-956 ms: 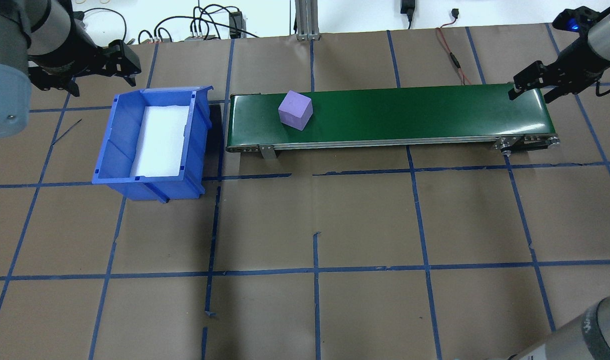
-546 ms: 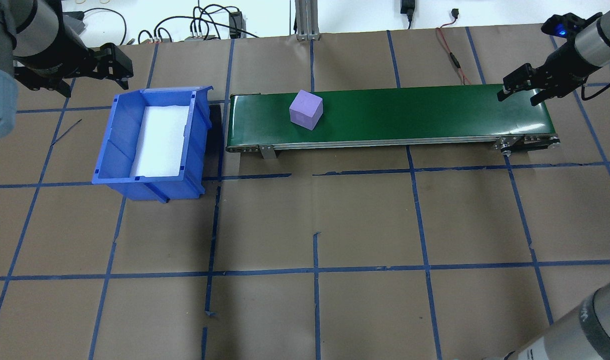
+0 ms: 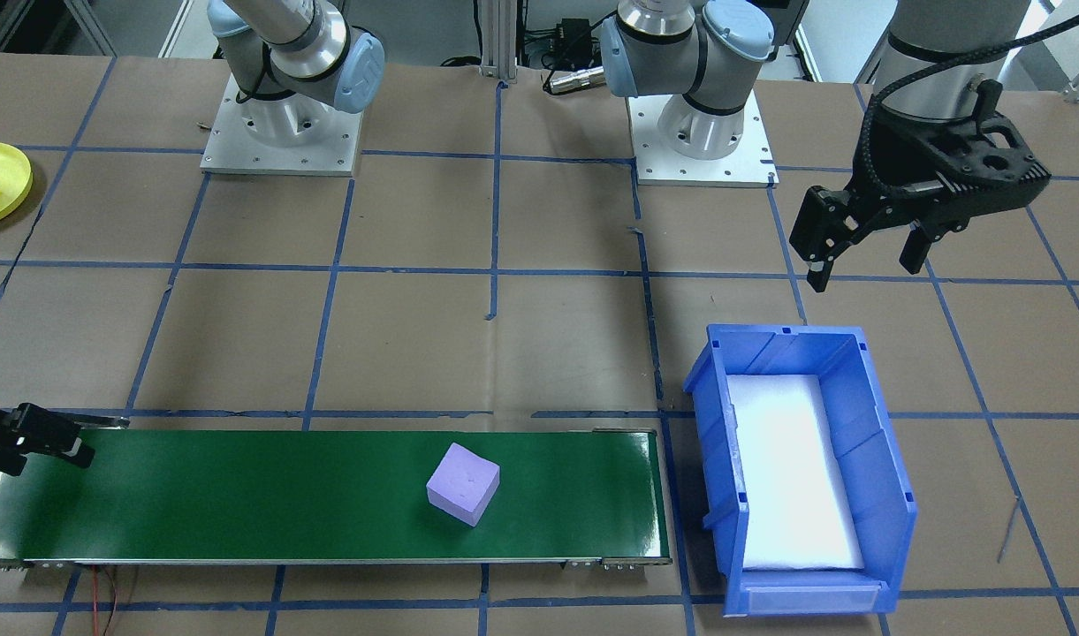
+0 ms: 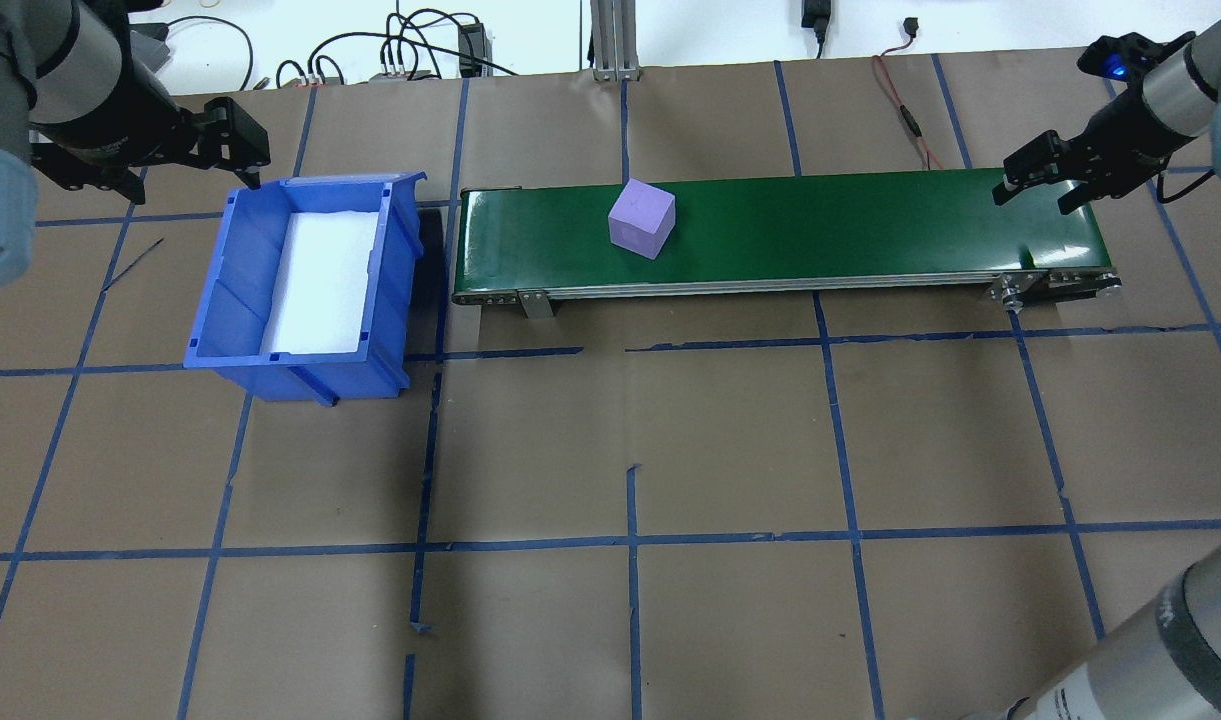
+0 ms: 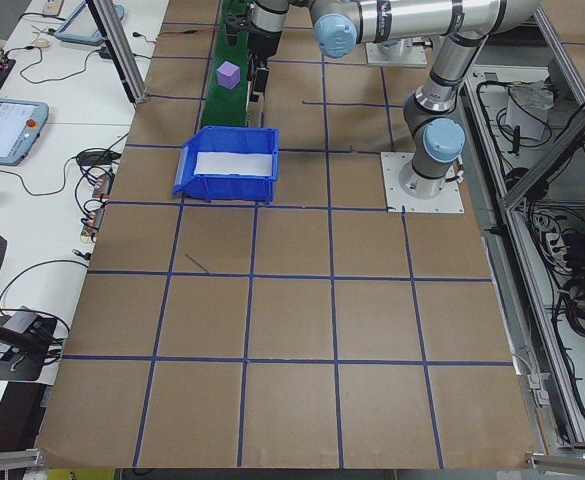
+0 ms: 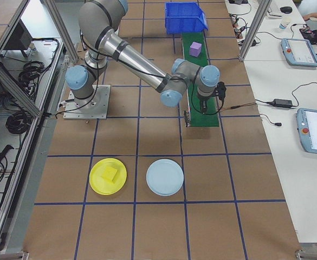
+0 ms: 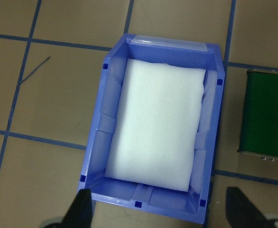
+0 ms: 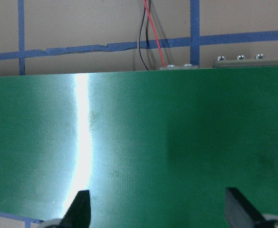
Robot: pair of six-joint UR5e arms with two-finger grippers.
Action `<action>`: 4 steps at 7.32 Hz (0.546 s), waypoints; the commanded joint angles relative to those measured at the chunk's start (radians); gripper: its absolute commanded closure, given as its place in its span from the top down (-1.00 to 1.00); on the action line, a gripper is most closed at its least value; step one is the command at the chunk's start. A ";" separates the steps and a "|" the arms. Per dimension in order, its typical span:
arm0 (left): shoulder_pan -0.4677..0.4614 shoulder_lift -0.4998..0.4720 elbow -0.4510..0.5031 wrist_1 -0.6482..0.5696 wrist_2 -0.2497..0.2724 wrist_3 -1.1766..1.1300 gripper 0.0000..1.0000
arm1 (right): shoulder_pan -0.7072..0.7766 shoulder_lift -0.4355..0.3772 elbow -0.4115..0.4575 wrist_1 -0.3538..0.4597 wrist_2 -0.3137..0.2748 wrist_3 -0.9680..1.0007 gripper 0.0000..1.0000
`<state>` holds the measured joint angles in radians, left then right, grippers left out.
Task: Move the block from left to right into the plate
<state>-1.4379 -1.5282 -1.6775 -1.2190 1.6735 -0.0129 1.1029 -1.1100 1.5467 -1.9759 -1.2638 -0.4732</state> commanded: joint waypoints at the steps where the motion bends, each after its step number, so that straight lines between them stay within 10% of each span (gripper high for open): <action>1: -0.006 -0.003 0.008 -0.004 -0.006 0.001 1.00 | 0.000 0.001 0.000 -0.001 0.001 0.001 0.99; 4: -0.012 0.002 0.018 -0.031 -0.008 0.004 1.00 | 0.000 0.001 0.001 -0.010 0.001 0.001 0.99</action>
<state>-1.4458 -1.5275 -1.6617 -1.2462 1.6668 -0.0109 1.1029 -1.1091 1.5469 -1.9801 -1.2625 -0.4725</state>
